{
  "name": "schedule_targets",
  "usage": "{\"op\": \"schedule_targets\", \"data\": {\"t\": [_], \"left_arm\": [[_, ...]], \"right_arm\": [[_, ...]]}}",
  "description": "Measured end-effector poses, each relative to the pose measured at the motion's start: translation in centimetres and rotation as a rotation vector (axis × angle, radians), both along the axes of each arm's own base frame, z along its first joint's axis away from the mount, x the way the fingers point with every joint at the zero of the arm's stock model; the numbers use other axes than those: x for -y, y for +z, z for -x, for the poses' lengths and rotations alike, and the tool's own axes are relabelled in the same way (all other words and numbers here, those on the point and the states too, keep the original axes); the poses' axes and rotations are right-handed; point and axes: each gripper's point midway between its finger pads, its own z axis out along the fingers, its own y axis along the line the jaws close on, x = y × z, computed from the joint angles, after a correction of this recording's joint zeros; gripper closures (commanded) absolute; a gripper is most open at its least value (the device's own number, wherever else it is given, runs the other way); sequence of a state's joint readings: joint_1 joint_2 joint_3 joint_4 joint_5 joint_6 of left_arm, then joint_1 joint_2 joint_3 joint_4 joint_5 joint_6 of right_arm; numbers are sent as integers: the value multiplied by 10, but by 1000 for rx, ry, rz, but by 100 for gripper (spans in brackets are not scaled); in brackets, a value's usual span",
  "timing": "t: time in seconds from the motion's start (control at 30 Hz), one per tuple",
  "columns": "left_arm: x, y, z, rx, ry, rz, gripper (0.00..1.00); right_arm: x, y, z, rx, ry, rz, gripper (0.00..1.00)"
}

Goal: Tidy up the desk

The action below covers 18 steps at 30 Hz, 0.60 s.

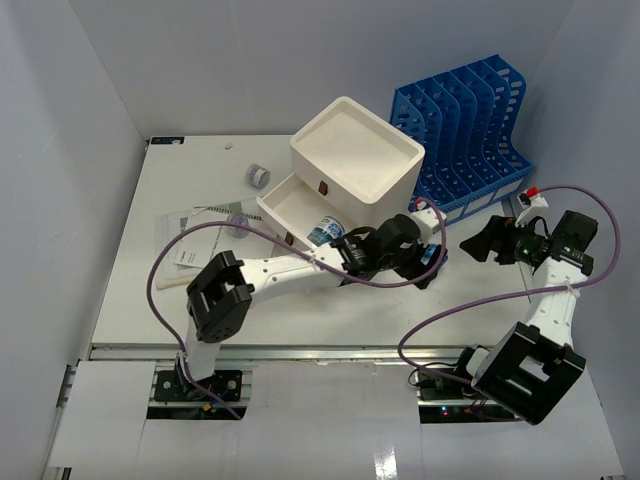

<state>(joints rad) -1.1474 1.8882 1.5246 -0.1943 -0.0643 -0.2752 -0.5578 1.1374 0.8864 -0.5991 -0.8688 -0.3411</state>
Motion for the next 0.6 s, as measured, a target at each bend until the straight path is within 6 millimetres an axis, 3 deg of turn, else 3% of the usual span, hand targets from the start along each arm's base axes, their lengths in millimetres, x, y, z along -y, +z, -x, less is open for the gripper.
{"op": "schedule_targets", "data": {"t": [0.3,0.43,0.6], "left_arm": [[66,-45,-42,4,17,-92,2],[76,-65,-55,-9,30,-129,2],[68,-84,-71,-8,60,-182,2]], "right_arm": [[-3,2,2,36,10,-2,10],[1,3,0,55,1,23,10],[8,3,-3,65,-17,46,10]]}}
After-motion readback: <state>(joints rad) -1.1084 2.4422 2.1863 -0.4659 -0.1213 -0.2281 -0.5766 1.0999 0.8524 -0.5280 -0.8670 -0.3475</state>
